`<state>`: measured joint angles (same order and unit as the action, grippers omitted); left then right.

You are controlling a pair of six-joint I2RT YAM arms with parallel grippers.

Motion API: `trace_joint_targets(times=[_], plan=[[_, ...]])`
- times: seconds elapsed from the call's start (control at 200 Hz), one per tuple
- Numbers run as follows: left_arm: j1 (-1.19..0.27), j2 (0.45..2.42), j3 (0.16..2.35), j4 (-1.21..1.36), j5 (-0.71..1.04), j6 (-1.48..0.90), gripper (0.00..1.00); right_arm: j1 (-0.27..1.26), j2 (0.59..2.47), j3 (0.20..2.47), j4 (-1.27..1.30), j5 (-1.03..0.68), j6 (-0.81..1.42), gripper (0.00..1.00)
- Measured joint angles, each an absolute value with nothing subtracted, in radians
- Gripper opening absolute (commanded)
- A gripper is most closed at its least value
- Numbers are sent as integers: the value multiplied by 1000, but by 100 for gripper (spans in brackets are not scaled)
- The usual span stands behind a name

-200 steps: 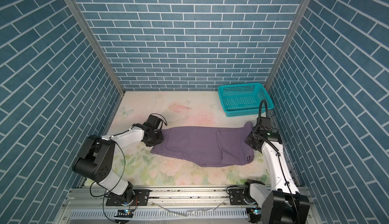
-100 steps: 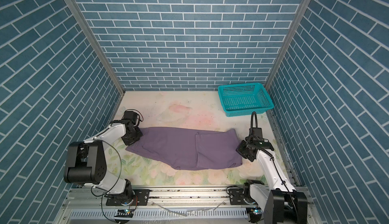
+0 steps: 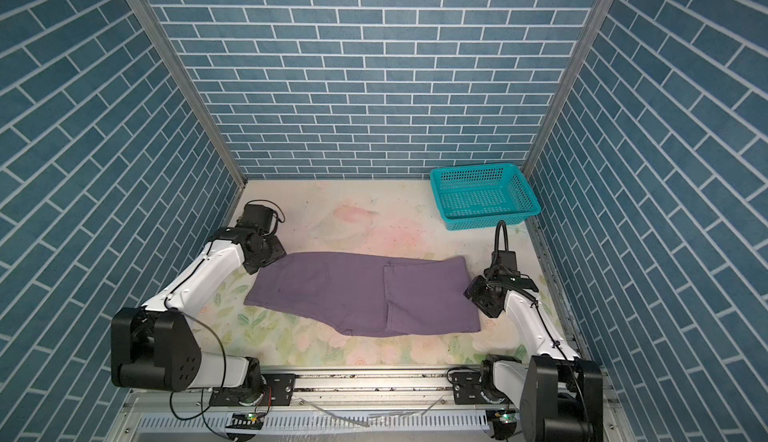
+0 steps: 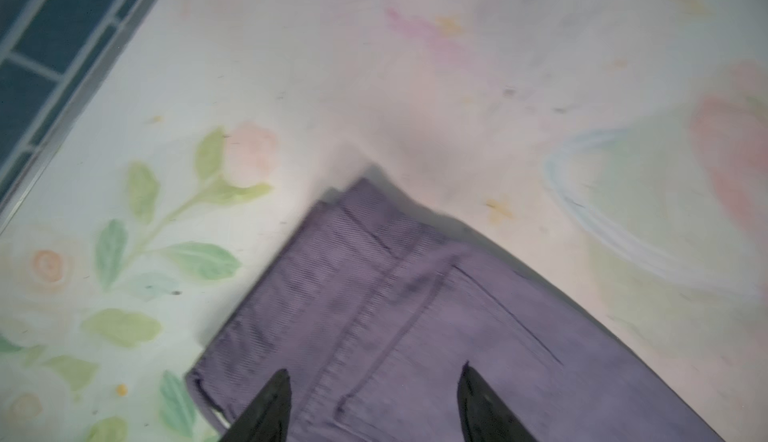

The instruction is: Fold and stack the trousers

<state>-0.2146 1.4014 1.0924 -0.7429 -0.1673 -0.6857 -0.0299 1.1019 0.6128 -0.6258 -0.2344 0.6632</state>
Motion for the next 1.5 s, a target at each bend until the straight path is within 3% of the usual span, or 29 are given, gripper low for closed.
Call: trace_joint_targets(times=[0.055,0.1,0.155,0.195,0.355,0.5,0.655,0.995,1.14,1.5], plan=[[-337,1415,1114,-719,-148,-684,65,-38,1098,659,-650,-215,647,53],[-435,1438,1127,-695,-132,-685,65,-46,1089,696,-665,-203,632,41],[-540,1485,1140,-661,-101,-685,65,-55,1072,736,-682,-194,617,14],[-607,1524,1149,-637,-80,-685,65,-62,1058,757,-690,-191,609,0],[-796,1681,1185,-572,-12,-682,72,-75,1022,766,-688,-262,603,0],[-870,1759,1207,-530,31,-688,78,-69,1050,639,-581,-400,631,0],[-879,1792,1207,-486,55,-702,74,17,1082,516,-562,-405,659,0],[-878,1877,1212,-412,76,-707,63,145,1074,468,-504,-376,723,0],[-878,1911,1228,-388,85,-709,52,181,1074,468,-477,-374,749,0],[-877,1945,1269,-369,113,-725,5,183,1041,479,-498,-335,762,0]])
